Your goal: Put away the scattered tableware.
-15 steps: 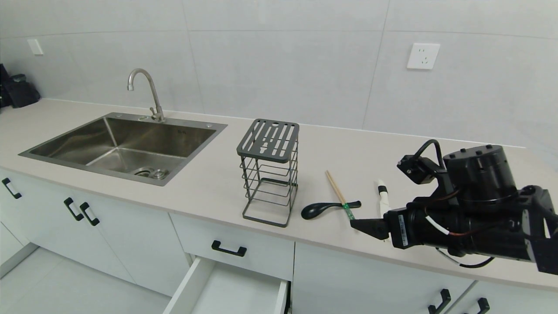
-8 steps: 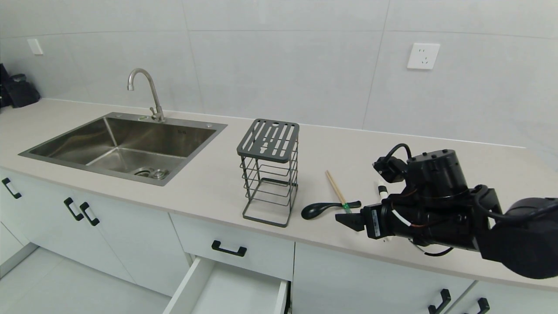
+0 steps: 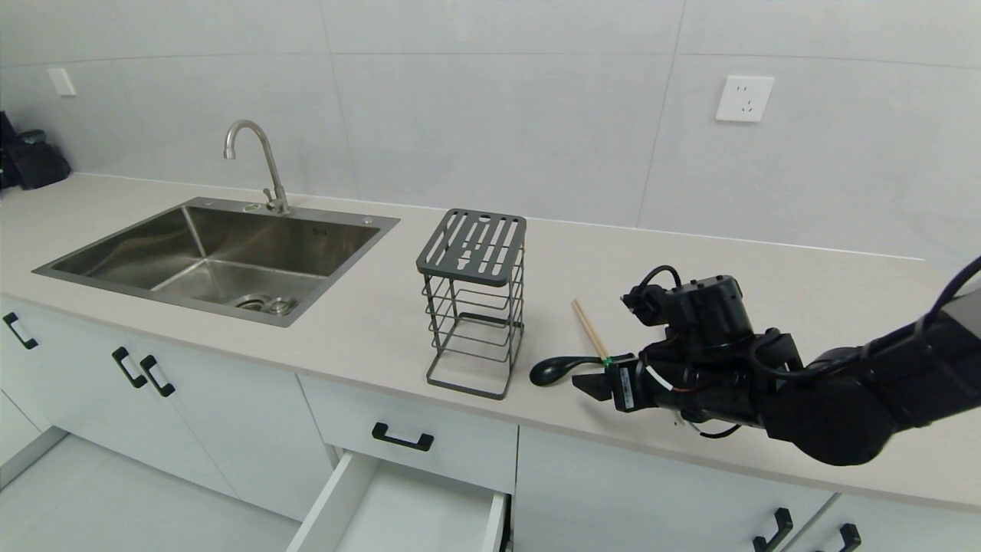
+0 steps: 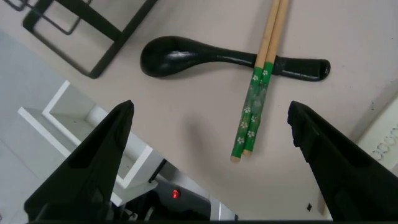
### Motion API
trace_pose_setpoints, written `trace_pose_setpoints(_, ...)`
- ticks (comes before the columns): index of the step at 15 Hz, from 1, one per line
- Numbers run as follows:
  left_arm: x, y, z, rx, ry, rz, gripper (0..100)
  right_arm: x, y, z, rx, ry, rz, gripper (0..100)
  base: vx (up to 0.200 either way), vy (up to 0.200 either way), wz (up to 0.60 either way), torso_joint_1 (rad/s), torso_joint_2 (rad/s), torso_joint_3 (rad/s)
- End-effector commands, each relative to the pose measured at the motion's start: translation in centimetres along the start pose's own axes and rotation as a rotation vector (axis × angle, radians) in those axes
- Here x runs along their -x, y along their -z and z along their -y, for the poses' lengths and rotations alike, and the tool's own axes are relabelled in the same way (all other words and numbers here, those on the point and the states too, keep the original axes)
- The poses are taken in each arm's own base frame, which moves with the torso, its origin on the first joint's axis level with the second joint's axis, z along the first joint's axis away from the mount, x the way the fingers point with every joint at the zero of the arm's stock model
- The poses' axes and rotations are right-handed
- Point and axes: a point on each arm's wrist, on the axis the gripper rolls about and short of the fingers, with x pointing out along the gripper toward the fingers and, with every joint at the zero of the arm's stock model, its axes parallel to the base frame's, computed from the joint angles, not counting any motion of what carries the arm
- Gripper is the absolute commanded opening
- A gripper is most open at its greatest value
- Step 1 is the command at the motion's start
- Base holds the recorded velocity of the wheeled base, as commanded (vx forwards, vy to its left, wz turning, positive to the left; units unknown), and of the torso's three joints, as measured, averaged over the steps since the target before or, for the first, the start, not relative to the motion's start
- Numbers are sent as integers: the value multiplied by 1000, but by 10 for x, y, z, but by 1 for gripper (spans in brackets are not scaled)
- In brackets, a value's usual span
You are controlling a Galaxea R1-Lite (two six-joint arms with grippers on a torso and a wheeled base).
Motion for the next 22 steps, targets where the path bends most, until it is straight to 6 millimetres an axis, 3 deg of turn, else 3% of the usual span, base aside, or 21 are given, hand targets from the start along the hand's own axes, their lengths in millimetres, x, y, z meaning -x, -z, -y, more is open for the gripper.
trace_pose_setpoints(1, 0, 0, 0, 0, 0, -1, 100, -6, 5, 4, -6, 13, -23, 100, 0, 0, 0, 0, 0, 0)
trace_pose_setpoints(4, 0, 0, 0, 0, 0, -1, 100, -19, 15, 10, -13, 38, -69, 100, 0, 0, 0, 0, 0, 0)
trace_pose_setpoints(15, 0, 0, 0, 0, 0, -1, 100, -38, 9, 11, -16, 56, -57, 100, 0, 0, 0, 0, 0, 0)
trace_pose_setpoints(16, 0, 0, 0, 0, 0, -1, 100, -38, 9, 11, -16, 64, -54, 0, 0, 0, 0, 0, 0, 0)
trace_pose_setpoints(22, 0, 0, 0, 0, 0, -1, 100, -28, 2, 14, -33, 93, -22, 0, 0, 0, 0, 0, 0, 0)
